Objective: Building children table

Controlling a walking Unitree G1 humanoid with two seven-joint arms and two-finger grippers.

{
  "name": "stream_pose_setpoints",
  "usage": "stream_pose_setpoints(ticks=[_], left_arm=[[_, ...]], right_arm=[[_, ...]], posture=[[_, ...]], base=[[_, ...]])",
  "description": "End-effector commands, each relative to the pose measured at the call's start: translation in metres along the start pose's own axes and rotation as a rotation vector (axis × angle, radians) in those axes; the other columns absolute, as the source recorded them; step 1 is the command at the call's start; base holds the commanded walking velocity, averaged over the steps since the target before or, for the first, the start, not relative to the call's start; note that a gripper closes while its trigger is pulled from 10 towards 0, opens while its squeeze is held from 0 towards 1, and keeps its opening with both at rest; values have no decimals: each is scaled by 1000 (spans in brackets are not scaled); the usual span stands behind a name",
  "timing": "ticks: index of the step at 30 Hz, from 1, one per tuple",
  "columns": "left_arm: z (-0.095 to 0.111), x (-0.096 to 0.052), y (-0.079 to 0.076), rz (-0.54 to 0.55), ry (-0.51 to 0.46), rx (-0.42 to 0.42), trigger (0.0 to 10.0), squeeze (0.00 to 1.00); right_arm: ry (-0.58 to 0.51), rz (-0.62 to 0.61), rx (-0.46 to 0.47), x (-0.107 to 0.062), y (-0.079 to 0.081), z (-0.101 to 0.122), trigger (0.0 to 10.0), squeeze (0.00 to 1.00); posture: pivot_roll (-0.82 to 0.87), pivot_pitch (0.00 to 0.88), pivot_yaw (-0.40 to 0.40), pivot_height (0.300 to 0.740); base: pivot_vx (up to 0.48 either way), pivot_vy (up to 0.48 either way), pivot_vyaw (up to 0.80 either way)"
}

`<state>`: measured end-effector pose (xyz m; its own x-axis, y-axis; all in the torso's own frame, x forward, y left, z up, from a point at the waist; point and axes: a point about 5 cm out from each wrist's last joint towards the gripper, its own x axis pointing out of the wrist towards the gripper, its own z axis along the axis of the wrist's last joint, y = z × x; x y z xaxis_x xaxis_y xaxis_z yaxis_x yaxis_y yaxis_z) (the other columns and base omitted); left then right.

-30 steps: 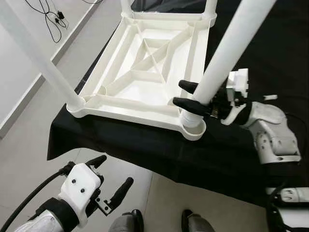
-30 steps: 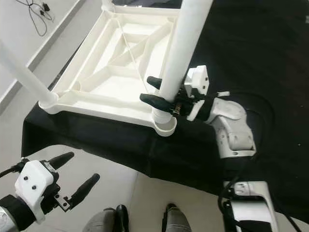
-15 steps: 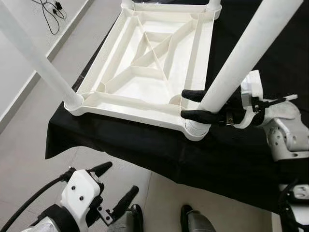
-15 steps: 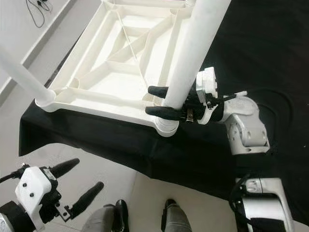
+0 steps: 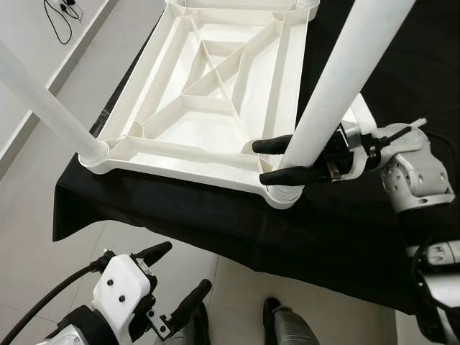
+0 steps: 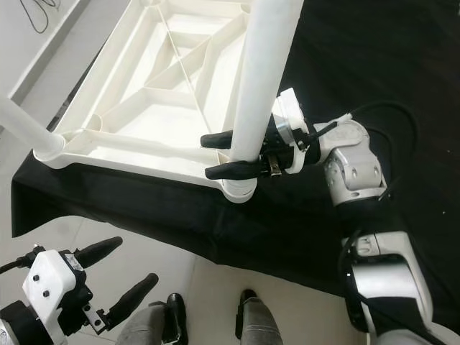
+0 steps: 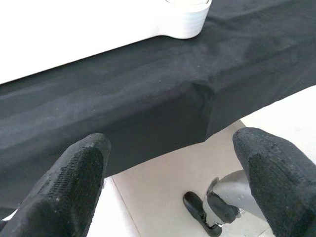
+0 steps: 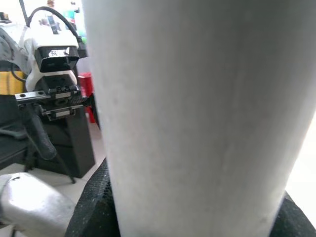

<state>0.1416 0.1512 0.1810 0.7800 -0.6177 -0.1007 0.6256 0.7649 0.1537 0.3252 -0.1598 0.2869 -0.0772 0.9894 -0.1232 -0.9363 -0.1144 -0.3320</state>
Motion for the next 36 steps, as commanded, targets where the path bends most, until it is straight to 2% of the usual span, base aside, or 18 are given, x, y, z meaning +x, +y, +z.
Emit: stream_pose_setpoints(ticks=[1, 8, 20, 24, 26, 30, 36], left_arm=[[-3, -2, -4, -21, 11, -26, 10000, 0], [-3, -1, -5, -24, 8, -30, 10000, 0], [-3, -2, -6, -27, 11, -25, 10000, 0], [-3, -2, -5, -29, 11, -23, 10000, 0], [-3, -2, -4, -28, 11, -22, 10000, 0], [-3, -2, -3, -29, 14, -21, 10000, 0], [-3, -3, -2, -31, 16, -19, 10000, 0]], right_arm=[[36, 68, 125, 9, 7, -24, 10000, 0], [17, 93, 126, 18, 1, -20, 10000, 0], [35, 107, 116, 25, 2, -33, 10000, 0], [30, 104, 121, 24, 5, -37, 10000, 0], [53, 143, 124, 24, 13, -39, 10000, 0], [100, 205, 108, 28, 18, -37, 10000, 0], [112, 238, 88, 32, 16, -31, 10000, 0]], posture=[[52, 416, 61, 740], [52, 410, 55, 740], [53, 410, 62, 740], [57, 412, 63, 740], [57, 415, 69, 740], [62, 414, 70, 740], [70, 419, 67, 740]], base=[[0, 0, 0], [0, 0, 0], [0, 0, 0], [0, 0, 0], [0, 0, 0], [0, 0, 0], [0, 0, 0]])
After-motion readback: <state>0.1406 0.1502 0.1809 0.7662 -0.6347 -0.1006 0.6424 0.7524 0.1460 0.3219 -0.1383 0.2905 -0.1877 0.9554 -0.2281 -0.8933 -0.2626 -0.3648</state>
